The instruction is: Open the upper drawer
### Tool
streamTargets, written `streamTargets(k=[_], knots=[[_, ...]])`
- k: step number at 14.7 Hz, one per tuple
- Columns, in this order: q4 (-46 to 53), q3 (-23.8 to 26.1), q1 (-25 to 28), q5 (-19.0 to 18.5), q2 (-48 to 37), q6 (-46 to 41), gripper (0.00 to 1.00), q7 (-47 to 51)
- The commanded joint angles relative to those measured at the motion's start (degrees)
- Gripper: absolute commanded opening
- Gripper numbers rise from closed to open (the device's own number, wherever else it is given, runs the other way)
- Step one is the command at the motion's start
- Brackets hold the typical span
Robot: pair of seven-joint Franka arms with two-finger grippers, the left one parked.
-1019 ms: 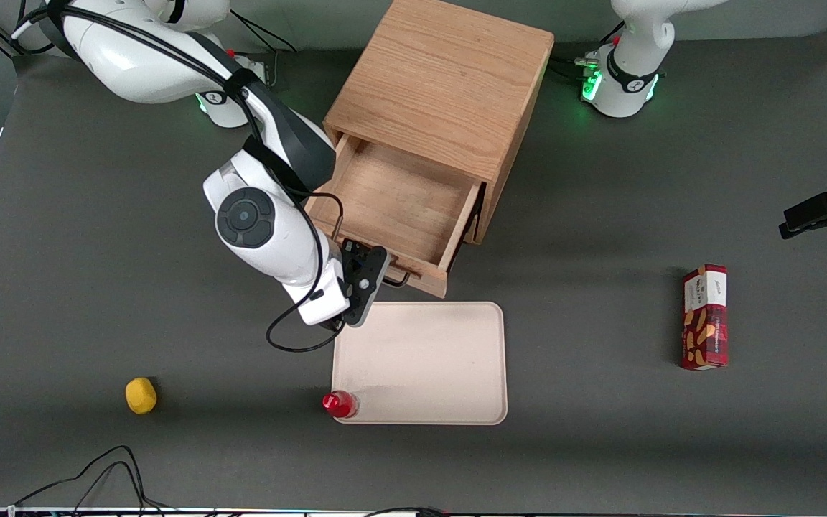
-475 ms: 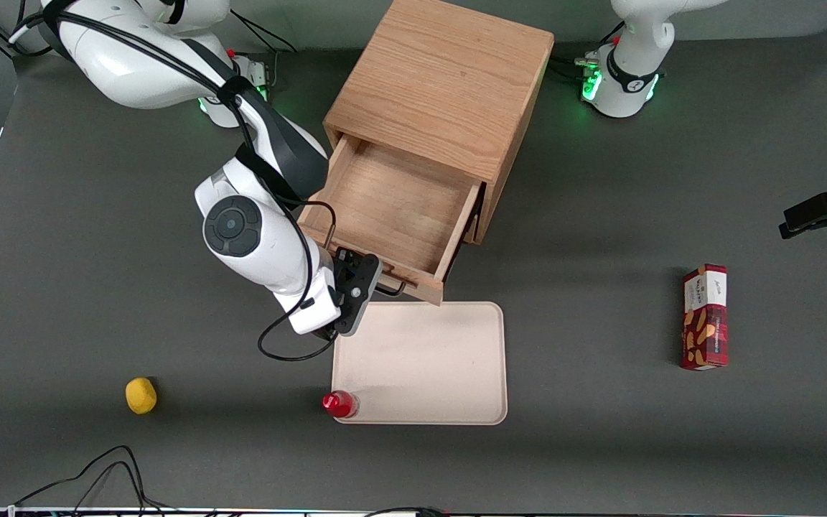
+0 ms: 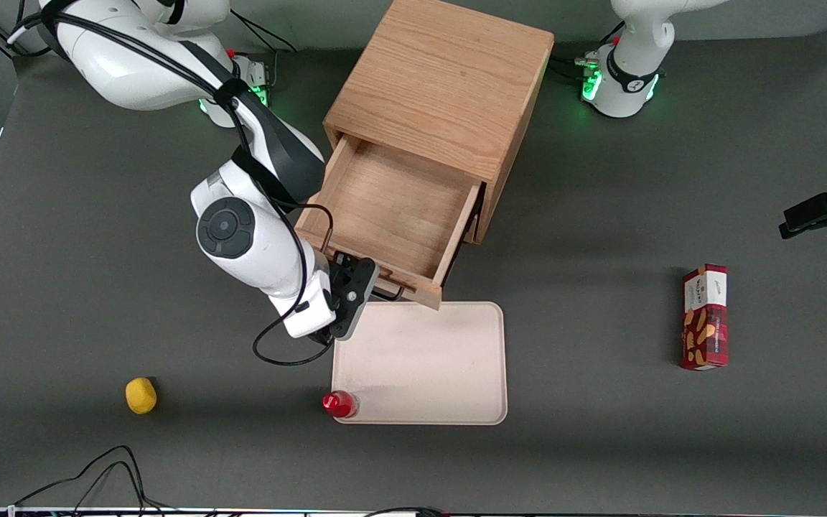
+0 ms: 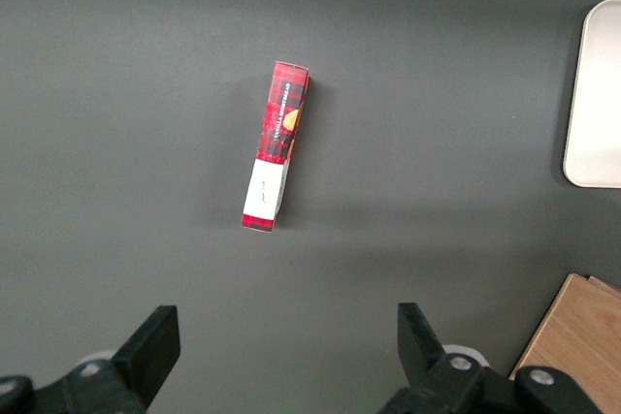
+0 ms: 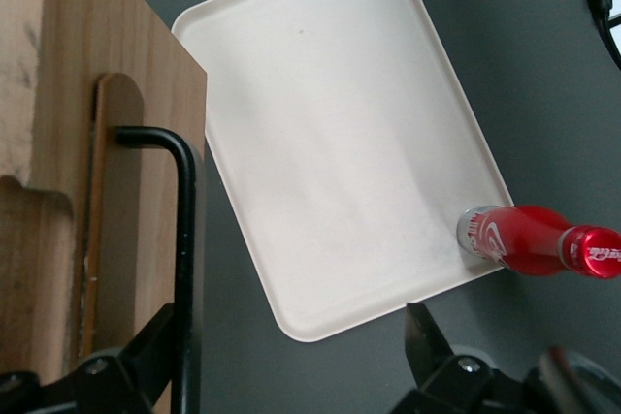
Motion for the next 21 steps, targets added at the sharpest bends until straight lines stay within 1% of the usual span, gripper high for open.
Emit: streamTargets(k=[1,21], knots=[[1.97,0.38,-0.35,-0.57,1.58,0.47,1.0,-1.28],[2.68,0.2,-0.62,-0.48,1.58,2.93,1.0,-2.07]])
